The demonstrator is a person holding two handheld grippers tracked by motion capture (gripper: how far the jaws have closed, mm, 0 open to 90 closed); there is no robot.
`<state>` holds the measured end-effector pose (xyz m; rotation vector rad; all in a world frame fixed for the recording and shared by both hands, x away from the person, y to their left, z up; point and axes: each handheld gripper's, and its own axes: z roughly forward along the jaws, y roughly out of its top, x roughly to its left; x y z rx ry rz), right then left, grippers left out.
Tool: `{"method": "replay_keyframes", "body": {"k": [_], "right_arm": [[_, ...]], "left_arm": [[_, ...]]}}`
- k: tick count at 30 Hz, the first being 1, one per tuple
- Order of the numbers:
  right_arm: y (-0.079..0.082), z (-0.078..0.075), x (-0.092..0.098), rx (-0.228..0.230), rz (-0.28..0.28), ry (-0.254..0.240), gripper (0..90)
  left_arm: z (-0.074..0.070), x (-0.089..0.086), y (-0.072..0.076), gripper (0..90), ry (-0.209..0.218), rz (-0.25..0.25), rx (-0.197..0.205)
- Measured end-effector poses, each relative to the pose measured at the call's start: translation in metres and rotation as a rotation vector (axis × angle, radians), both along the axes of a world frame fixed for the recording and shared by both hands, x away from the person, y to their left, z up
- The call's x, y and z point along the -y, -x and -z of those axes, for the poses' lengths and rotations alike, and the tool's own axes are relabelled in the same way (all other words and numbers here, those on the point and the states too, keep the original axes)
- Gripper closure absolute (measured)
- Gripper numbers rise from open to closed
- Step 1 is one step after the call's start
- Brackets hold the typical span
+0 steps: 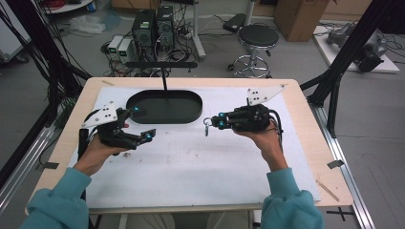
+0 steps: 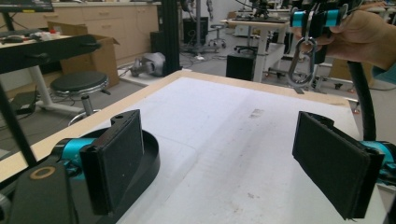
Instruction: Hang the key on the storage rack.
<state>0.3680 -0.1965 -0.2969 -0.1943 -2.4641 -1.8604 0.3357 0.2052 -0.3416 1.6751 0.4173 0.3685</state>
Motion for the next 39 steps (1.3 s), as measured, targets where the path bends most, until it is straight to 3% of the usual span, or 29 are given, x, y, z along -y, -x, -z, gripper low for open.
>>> {"method": "replay_keyframes", "body": {"k": [6, 12, 22, 27, 39], "right_arm": [[-0.002, -0.001, -0.013, 0.002, -0.026, -0.005, 89.1], [-0.005, 0.002, -0.021, 0.015, -0.034, 0.005, 89.1], [-0.007, 0.003, -0.024, 0.014, -0.048, -0.012, 89.1], [-0.007, 0.004, -0.027, 0.021, -0.052, -0.021, 89.0], [-0.006, 0.006, -0.033, 0.024, -0.067, -0.055, 89.1]], "left_arm": [[-0.007, 0.015, -0.004, 16.9, 0.019, 0.073, -0.016], [-0.014, 0.033, -0.008, 19.7, 0.006, 0.150, 0.001], [-0.024, 0.062, -0.014, 20.3, -0.008, 0.266, -0.012], [-0.027, 0.071, -0.014, 21.4, -0.013, 0.307, -0.003], [-0.036, 0.078, -0.015, 33.6, -0.017, 0.339, -0.004]]}}
